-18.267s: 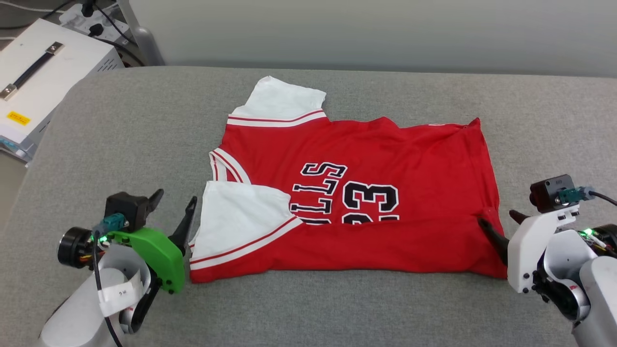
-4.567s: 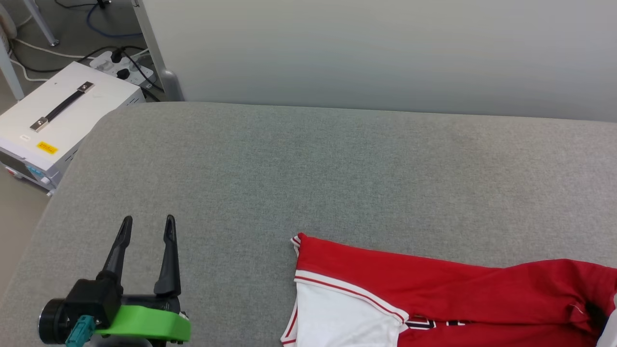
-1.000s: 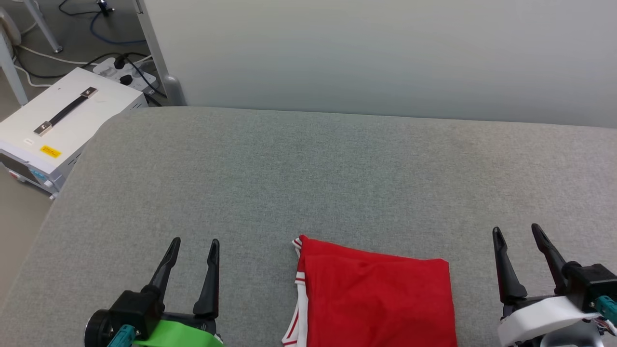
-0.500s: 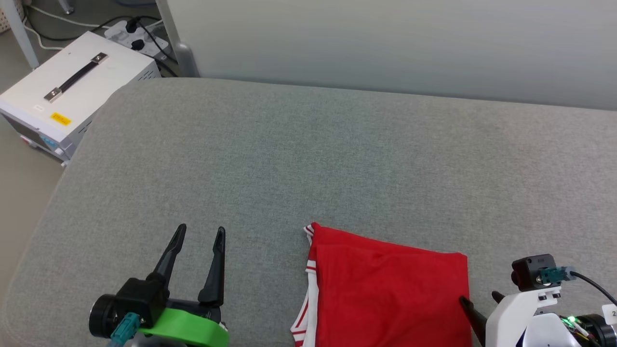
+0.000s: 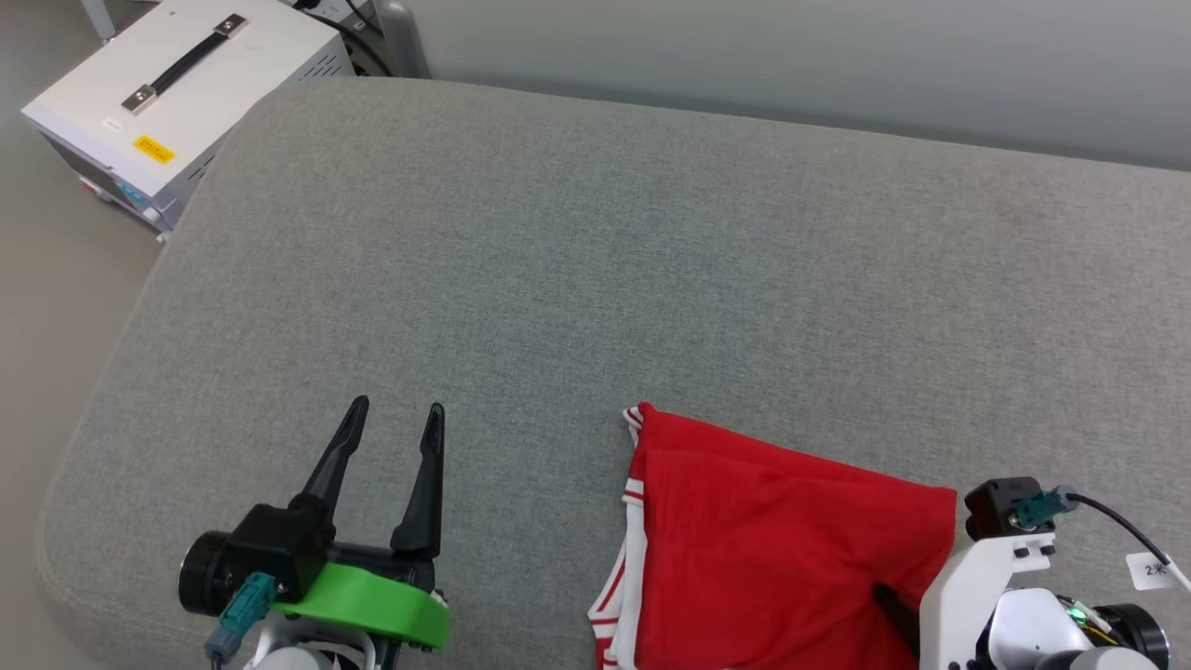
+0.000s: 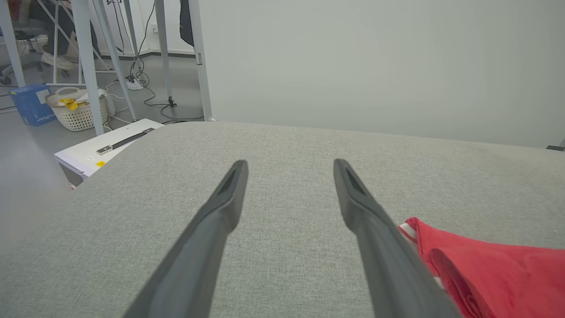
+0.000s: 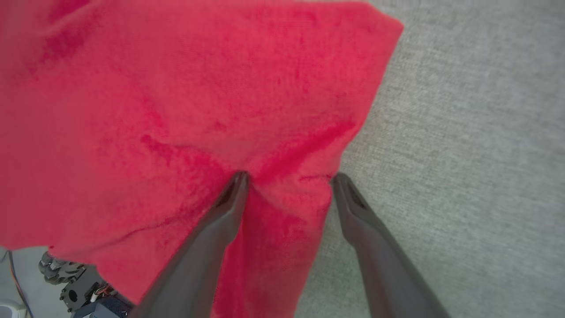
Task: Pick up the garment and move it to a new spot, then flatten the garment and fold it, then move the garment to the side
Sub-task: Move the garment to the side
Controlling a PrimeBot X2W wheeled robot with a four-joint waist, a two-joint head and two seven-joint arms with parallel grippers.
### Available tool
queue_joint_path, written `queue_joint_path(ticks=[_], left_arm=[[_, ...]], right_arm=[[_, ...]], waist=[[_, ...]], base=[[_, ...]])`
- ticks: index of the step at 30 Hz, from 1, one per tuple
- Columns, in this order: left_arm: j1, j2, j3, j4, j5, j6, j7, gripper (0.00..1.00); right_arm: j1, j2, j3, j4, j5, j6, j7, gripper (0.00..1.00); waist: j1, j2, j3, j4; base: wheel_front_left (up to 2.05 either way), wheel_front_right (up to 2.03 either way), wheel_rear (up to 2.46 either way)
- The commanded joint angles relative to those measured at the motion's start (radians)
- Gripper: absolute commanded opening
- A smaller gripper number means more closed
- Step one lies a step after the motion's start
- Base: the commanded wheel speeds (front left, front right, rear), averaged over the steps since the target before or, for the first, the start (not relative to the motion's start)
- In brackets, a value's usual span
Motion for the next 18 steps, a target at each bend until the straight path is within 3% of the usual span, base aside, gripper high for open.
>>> queue_joint_path(ticks=[1, 2, 3, 4, 5, 6, 14, 18], left_arm=[[-0.018, 0.001, -0.001, 0.002, -0.002, -0.003, -0.006, 1.0], [-0.02, 0.001, -0.001, 0.003, -0.002, -0.003, -0.006, 1.0], [-0.021, 0.0, -0.001, 0.003, -0.003, -0.003, -0.006, 1.0], [-0.021, 0.001, -0.002, 0.005, -0.002, -0.003, -0.006, 1.0], [-0.022, 0.002, -0.004, 0.006, -0.002, -0.003, -0.006, 1.0], [-0.022, 0.002, -0.007, 0.007, -0.001, -0.003, -0.006, 1.0], [-0.01, 0.007, -0.017, 0.016, 0.001, -0.003, -0.006, 1.0], [0.013, 0.007, 0.009, 0.002, -0.016, -0.003, -0.006, 1.0]], right_arm=[[-0.007, 0.005, 0.012, 0.036, 0.0, -0.001, 0.009, 1.0], [-0.008, 0.006, 0.018, 0.049, 0.0, -0.001, 0.011, 0.97], [-0.01, 0.005, 0.03, 0.064, 0.0, -0.001, 0.013, 0.45], [-0.011, 0.004, 0.036, 0.074, 0.001, -0.001, 0.012, 0.09], [-0.015, 0.001, 0.042, 0.086, 0.001, -0.001, 0.008, 0.09], [-0.017, -0.002, 0.045, 0.095, 0.0, -0.001, 0.005, 0.0], [-0.056, -0.031, 0.082, 0.116, -0.007, -0.001, -0.074, 0.0], [-0.092, -0.107, 0.178, 0.083, -0.018, -0.001, -0.096, 0.0]], waist=[[0.0, 0.012, 0.014, 0.012], [0.0, 0.012, 0.015, 0.013], [0.0, 0.012, 0.017, 0.013], [0.0, 0.012, 0.018, 0.013], [0.0, 0.012, 0.017, 0.011], [0.0, 0.012, 0.016, 0.008], [0.0, 0.012, -0.015, -0.041], [0.0, 0.012, -0.04, -0.099]], base=[[0.0, 0.0, 0.0], [0.0, 0.0, 0.0], [0.0, 0.0, 0.0], [0.0, 0.0, 0.0], [0.0, 0.0, 0.0], [0.0, 0.0, 0.0], [0.0, 0.0, 0.0], [0.0, 0.0, 0.0]])
